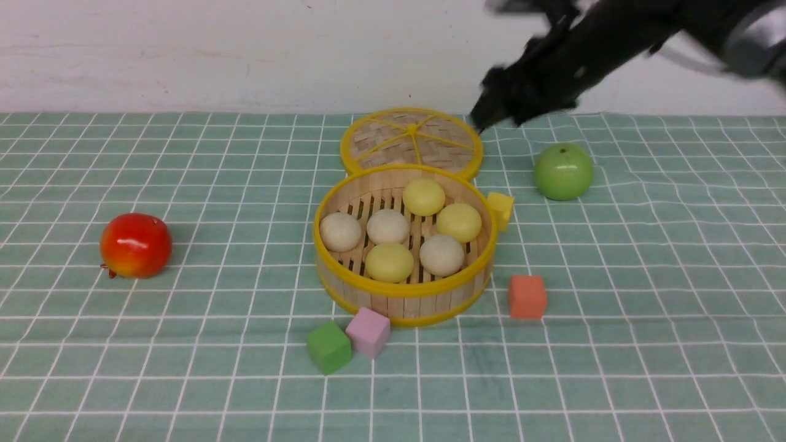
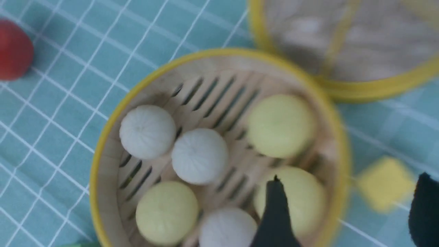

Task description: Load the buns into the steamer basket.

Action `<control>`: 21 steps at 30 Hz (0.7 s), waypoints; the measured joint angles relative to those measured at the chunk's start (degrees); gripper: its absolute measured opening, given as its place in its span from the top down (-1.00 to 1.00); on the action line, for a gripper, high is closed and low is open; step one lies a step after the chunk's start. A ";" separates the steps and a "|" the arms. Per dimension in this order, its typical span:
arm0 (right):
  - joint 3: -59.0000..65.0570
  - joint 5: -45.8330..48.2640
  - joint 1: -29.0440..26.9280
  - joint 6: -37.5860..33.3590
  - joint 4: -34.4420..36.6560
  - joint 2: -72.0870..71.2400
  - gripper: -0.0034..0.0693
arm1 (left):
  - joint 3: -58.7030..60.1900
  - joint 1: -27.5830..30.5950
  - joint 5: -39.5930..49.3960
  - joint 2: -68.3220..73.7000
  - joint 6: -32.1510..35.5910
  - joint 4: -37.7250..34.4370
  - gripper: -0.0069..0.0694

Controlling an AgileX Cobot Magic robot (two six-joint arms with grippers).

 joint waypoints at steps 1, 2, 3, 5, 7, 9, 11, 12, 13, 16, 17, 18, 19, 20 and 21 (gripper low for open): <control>-0.06 2.40 -0.01 2.33 -3.38 -3.97 -0.28 | 0.00 0.00 0.00 0.00 0.00 0.00 0.19; -0.14 4.63 0.05 4.78 -6.53 -7.19 -0.16 | 0.00 0.00 0.00 0.00 0.00 0.00 0.19; -0.14 4.99 0.05 4.78 -6.53 -7.70 -0.16 | 0.00 0.00 0.00 0.00 0.00 0.00 0.19; -0.08 7.55 0.09 9.69 -11.98 -13.37 0.17 | 0.00 0.00 0.00 0.00 0.00 0.00 0.19; 1.86 7.97 0.09 13.26 -16.45 -18.07 0.46 | 0.00 0.00 -0.05 0.00 0.00 0.00 0.19; 5.55 8.21 0.09 15.64 -18.45 -22.70 0.76 | 0.00 0.00 -0.05 0.00 0.00 0.00 0.19; 10.54 8.40 0.09 16.48 -18.36 -26.66 0.92 | 0.00 0.00 -0.05 0.00 0.00 0.00 0.19; 12.80 8.46 0.09 16.71 -18.10 -28.78 0.95 | 0.00 0.00 -0.05 0.00 0.00 0.00 0.19; 16.39 8.59 0.09 16.77 -17.77 -30.82 0.96 | 0.00 0.00 -0.05 0.00 0.00 0.00 0.19; 24.28 8.86 0.09 17.13 -17.41 -36.08 0.96 | 0.00 0.00 -0.05 0.00 0.00 0.00 0.19; 24.77 8.86 0.09 17.19 -17.41 -36.08 0.96 | 0.00 0.00 -0.05 0.00 0.00 0.00 0.19; 28.16 8.86 0.09 17.20 -17.41 -38.34 0.96 | 0.00 0.00 -0.05 0.00 0.00 0.00 0.19; 28.51 8.86 0.09 17.20 -17.41 -38.55 0.96 | 0.00 0.00 -0.05 0.00 0.00 0.00 0.19; 30.55 8.86 0.09 17.25 -17.41 -39.65 0.96 | 0.00 0.00 -0.05 0.00 0.00 0.00 0.19; 31.88 8.86 0.09 17.36 -17.41 -40.17 0.96 | 0.00 0.00 -0.05 0.00 0.00 0.00 0.19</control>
